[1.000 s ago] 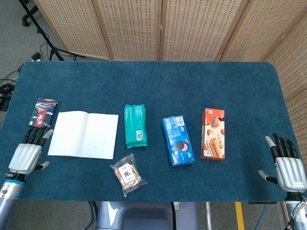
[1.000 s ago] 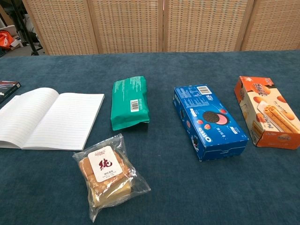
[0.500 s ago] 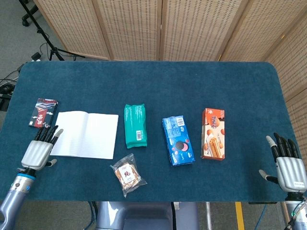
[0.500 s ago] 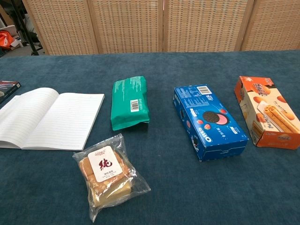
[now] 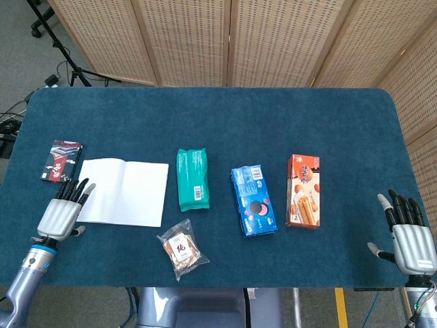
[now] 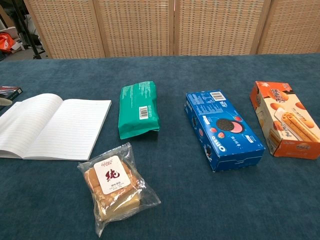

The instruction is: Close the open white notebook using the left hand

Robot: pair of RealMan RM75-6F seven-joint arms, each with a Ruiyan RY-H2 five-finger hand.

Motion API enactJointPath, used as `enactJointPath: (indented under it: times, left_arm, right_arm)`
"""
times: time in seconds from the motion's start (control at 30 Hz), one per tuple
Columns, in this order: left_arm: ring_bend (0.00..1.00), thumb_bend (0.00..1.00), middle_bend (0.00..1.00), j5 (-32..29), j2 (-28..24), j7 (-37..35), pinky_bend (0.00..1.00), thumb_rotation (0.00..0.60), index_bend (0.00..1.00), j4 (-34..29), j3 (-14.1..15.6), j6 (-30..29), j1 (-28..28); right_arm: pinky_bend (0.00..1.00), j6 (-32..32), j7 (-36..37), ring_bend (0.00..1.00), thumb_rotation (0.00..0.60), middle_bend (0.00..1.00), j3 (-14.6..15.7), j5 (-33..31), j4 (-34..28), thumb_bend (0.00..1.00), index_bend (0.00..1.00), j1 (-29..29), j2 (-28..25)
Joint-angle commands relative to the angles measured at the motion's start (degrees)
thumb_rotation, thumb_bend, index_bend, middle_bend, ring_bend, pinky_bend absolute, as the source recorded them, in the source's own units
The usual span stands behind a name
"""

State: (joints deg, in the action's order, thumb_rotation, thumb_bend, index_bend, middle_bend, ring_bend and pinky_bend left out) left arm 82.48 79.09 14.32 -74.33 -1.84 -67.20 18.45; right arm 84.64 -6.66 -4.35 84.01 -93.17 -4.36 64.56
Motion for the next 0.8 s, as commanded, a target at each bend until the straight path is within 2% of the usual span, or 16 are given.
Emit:
enactJointPath:
  times: [0.03,0.8]
  left_arm:
    - [0.0,0.0,0.0,-0.35,0.19,0.02,0.0,0.6,0.0,0.19,0.08,0.29,0.1]
    - [0.0,0.0,0.0,-1.51,3.47,0.58,0.0,0.6,0.0,3.89,-0.2,0.54,1.22]
  right_arm:
    - [0.0,-0.04,-0.04,0.0,0.6,0.0,0.02,0.03,0.0,0.09,0.05,-0.02,0.04]
    - [0.0,-0.29,0.11,0.0,0.6,0.0,0.16,0.17,-0.08,0.09,0.05,-0.08,0.07]
